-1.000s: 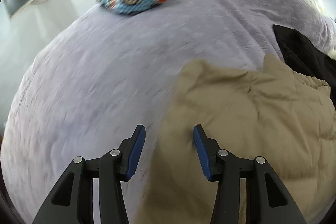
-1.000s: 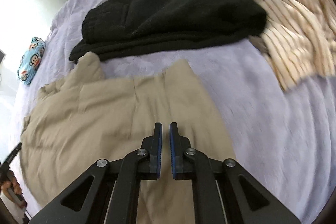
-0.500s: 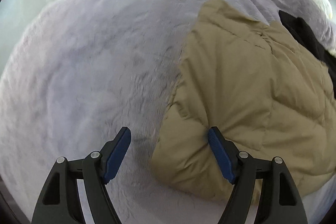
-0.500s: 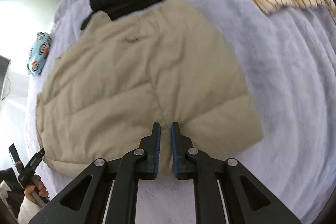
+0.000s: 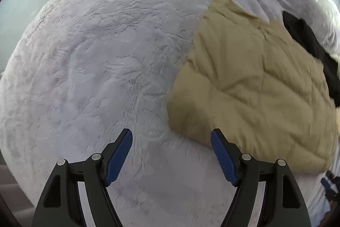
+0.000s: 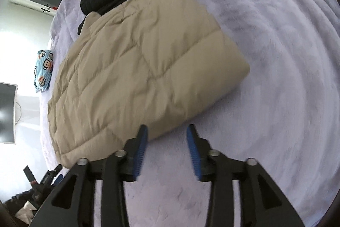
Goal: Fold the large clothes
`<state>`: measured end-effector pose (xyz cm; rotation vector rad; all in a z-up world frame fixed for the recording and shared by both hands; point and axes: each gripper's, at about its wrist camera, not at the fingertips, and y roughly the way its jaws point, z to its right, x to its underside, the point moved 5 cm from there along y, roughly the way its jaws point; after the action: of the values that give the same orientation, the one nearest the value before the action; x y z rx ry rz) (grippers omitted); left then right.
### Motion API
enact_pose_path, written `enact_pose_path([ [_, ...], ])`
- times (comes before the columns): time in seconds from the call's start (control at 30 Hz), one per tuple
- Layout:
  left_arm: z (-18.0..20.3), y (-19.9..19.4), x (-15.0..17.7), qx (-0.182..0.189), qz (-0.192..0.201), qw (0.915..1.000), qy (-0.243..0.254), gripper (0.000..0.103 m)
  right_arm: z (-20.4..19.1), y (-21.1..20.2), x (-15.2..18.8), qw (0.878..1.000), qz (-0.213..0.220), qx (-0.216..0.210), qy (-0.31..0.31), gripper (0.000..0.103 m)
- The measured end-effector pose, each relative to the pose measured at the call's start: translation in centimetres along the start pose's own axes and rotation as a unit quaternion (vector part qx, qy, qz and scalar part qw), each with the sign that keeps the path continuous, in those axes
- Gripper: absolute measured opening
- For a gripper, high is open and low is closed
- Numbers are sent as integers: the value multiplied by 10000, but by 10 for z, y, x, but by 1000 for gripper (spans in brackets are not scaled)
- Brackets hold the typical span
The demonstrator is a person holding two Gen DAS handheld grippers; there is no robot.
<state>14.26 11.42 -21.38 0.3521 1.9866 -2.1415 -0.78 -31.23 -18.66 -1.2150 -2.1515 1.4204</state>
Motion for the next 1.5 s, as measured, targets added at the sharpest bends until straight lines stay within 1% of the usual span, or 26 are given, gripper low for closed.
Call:
enact_pose_path([
  [0.07,7,-2,9,36,-113,9999,102,77,-3,-2,8,10000,-37,-26,15,55],
  [0.13,13,-2,15,75,-176,9997,159,77,-8,-2,13,9999,-84,-95,54,67],
  [0.17,16,-1,14,77,-193,9996,187,77,-10,-1,15,9998,-100,-124,71,69],
  [0.2,20,0,13,75,-213,9995,216,81,-11,-1,18,9998,-118,-157,88,70],
  [0.23,22,0,14,74,-233,9994,227,90,-13,1,19,9997,-137,-164,92,70],
  [0.27,22,0,13,77,-231,9995,221,103,-12,1,23,9996,-172,-169,111,70],
  [0.3,24,-2,13,70,-177,9996,207,103,-13,4,26,9996,-204,-175,131,70],
  [0.37,28,-3,11,100,-191,9994,257,103,-14,10,28,9992,-293,-198,181,70],
  [0.43,30,-2,11,83,-204,9994,258,103,-16,14,27,9989,-349,-227,219,75],
  [0.57,33,3,6,65,-227,9993,280,103,-21,20,24,9985,-349,-340,268,76],
  [0.6,33,4,6,67,-239,9993,277,103,-24,21,22,9981,-332,-451,272,87],
  [0.7,31,11,1,78,-286,9992,268,103,-34,24,17,9957,-319,-810,314,91],
  [0.73,33,10,2,80,-301,9992,267,103,-37,26,15,9950,-342,-881,328,103],
  [0.8,35,13,1,91,-330,9990,273,103,-42,32,11,9936,-345,-1012,370,103],
  [0.93,37,14,1,145,-308,9990,285,103,-42,41,9,9917,-395,-1105,521,103],
  [1.03,36,15,0,265,-278,9991,178,103,-38,44,10,9908,-385,-1136,624,103],
  [1.13,28,24,-1,316,-385,9988,-6,103,-33,46,11,9886,-362,-1224,795,103],
  [1.17,26,28,-2,471,-481,9977,-106,103,-33,47,10,9879,-421,-1256,812,103],
  [1.2,25,32,-1,766,-609,9949,-258,103,-32,47,9,9873,-468,-1279,823,103],
  [1.27,22,32,-1,1162,-633,9897,-549,103,-30,48,4,9856,-501,-1358,870,103],
  [1.33,24,27,-5,1709,-525,9811,-743,103,-29,49,0,9827,-488,-1522,936,103],
  [1.37,25,26,-7,1914,-484,9771,-794,103,-29,50,-3,9803,-478,-1636,1002,103],
  [1.43,28,27,-13,2374,-440,9658,-946,103,-28,53,-8,9746,-446,-1860,1162,103],
  [1.47,28,30,-15,2479,-459,9626,-988,103,-27,56,-11,9713,-430,-1970,1264,103],
  [1.5,25,38,-18,2512,-480,9600,-1142,103,-27,58,-13,9684,-415,-2056,1348,103],
])
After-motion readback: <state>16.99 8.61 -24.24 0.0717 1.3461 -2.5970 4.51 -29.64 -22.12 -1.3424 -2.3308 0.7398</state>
